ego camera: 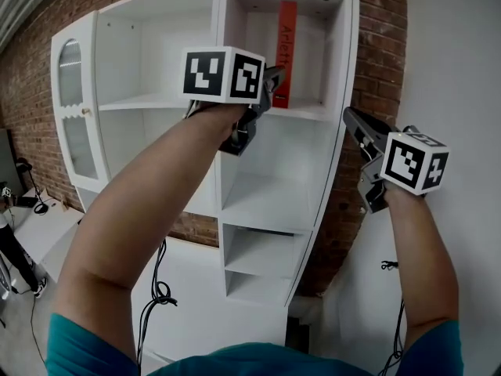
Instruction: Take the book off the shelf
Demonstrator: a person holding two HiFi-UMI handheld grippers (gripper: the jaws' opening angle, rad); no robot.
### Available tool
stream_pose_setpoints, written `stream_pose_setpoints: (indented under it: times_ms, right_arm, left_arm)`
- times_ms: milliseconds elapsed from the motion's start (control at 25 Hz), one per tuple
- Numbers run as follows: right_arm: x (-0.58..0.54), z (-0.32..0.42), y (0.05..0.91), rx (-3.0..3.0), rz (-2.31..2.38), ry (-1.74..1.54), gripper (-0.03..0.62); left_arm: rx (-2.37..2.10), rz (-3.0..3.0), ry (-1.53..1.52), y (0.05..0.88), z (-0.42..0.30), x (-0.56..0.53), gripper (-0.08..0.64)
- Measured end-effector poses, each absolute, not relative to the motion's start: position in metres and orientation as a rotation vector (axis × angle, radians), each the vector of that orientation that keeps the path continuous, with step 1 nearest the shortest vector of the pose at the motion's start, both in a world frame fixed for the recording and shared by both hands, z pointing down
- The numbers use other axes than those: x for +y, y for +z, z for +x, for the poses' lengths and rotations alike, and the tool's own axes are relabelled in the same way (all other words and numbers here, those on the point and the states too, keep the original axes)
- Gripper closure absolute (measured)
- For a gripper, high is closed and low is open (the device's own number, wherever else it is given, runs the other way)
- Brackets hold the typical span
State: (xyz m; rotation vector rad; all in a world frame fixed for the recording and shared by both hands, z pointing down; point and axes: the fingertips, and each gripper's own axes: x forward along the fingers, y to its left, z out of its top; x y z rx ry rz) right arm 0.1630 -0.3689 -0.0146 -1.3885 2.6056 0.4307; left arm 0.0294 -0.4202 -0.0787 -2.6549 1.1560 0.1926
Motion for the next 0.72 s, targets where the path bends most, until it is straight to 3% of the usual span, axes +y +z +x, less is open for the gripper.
stream_pose_setpoints:
  times_ms: [120,280,720]
  right_arm:
    - [-0.371,0.167,-0.019,2.595,-1.402,0.446,0.569]
    - [-0.376,0.174,-0.02,2.583,-1.411,0.437,0.569]
    - [-0.404,0.2,-0.036,2.518,-1.465,0.392,0.569]
  left_arm:
    - [1.226,-2.624,0.142,-0.089,0.039,-0.438,0.333]
    - [1.316,-2.598,0.06,-0.092,0.052,-0.465,0.298]
    - [1.522,-2.501,-0.041,-0.098,0.067,-0.522,0.278]
